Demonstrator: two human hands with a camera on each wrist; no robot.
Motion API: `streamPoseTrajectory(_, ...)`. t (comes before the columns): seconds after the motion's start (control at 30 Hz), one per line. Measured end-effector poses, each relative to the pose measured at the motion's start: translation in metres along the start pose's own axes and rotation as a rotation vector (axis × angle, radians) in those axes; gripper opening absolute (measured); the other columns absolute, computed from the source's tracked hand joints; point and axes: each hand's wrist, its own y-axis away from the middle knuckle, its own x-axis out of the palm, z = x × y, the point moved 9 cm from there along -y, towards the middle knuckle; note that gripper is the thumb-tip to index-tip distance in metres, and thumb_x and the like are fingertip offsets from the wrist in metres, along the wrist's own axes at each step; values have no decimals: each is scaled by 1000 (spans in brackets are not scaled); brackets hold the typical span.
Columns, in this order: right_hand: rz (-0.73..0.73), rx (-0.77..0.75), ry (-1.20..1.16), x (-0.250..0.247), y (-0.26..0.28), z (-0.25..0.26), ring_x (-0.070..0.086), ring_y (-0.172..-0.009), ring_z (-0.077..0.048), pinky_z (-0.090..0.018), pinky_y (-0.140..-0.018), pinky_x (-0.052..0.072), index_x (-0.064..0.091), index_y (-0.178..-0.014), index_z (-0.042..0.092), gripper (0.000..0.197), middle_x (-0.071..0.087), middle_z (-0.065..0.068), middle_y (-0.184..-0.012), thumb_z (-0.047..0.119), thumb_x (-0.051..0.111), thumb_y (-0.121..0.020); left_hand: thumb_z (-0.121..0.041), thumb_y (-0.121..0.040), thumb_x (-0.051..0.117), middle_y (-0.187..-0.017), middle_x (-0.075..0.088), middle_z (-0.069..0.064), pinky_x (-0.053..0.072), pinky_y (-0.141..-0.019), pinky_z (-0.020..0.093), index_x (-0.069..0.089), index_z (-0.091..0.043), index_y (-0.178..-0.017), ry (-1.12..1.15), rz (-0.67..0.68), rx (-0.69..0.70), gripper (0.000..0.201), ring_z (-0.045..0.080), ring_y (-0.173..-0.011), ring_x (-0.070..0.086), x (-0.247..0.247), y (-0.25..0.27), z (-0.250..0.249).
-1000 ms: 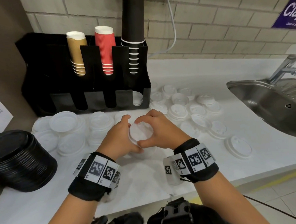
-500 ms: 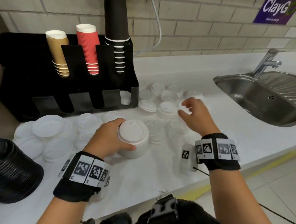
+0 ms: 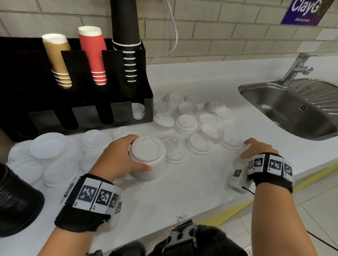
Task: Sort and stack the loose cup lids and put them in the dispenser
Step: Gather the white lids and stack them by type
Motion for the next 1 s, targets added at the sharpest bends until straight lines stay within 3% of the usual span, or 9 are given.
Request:
streamPoseTrajectory(0.17, 57, -34, -118, -13, 12, 25, 37, -127, -39, -45, -99, 37, 33, -142, 27, 57, 41, -19, -135, 33, 57, -90, -30, -56, 93, -117, 52, -9, 45, -91, 33, 53, -28, -123, -55, -8, -3, 78, 18, -108, 54, -1, 0, -2)
streamPoseTrajectory(0.23, 115, -214, -193, -17, 22, 59, 44, -122, -34, -44, -96, 42, 33, -140, 30, 65, 46, -13, -132, 40, 64, -84, -31, -55, 93, -120, 44, -9, 46, -93, 36, 52, -29, -126, -68, -5, -19, 81, 19, -108, 53, -1, 0, -1)
streamPoseTrajectory(0.33, 266, -593, -453, -18, 60, 122, 56, -104, -16, -26, -79, 43, 47, -125, 41, 58, 54, 5, -116, 44, 76, -74, -33, -55, 92, -122, 36, -10, 46, -93, 34, 50, -30, -127, -76, 0, -30, 83, 19, -108, 53, 0, 1, 0)
streamPoseTrajectory(0.4, 333, -812, -585, -18, 91, 157, 57, -102, -9, -19, -80, 44, 55, -115, 46, 51, 57, 11, -110, 40, 80, -71, -33, -55, 92, -121, 35, -10, 46, -89, 31, 49, -30, -129, -80, 1, -27, 85, 17, -107, 53, 1, 2, 1)
streamPoseTrajectory(0.5, 323, -990, -662, -9, 116, 189, 56, -103, -6, -12, -76, 45, 57, -114, 43, 51, 57, 12, -110, 29, 81, -72, -33, -55, 92, -121, 39, -11, 47, -88, 31, 48, -29, -131, -65, -2, -22, 88, 16, -107, 54, 1, 3, 0)
streamPoseTrajectory(0.57, 292, -1041, -679, -2, 122, 200, 55, -104, -6, -9, -73, 45, 58, -115, 40, 51, 56, 12, -113, 24, 82, -73, -33, -54, 92, -117, 43, -11, 47, -86, 30, 49, -29, -131, -55, -5, -13, 88, 15, -104, 56, 2, 4, -1)
streamPoseTrajectory(0.67, 244, -1107, -651, 6, 127, 210, 52, -101, 1, -7, -77, 40, 57, -114, 42, 52, 54, 23, -105, 23, 82, -73, -33, -53, 92, -115, 48, -10, 48, -85, 30, 49, -28, -129, -62, -20, -5, 88, 15, -101, 57, 1, 4, -2)
streamPoseTrajectory(0.83, 180, -1137, -554, 10, 130, 221, 51, -103, -5, -12, -81, 37, 58, -121, 40, 57, 55, 4, -114, 29, 81, -71, -32, -51, 95, -118, 47, -10, 46, -88, 30, 24, -23, -147, -19, -26, -35, 120, 18, -107, 55, 0, 4, 2)
streamPoseTrajectory(1.0, 153, -1164, -400, 11, 140, 233, 47, -111, -13, -20, -91, 36, 58, -125, 37, 59, 51, -2, -116, 32, 81, -71, -30, -52, 94, -116, 44, -12, 41, -84, 26, 12, -23, -151, 11, -29, -29, 129, 17, -107, 54, 2, 3, 2)
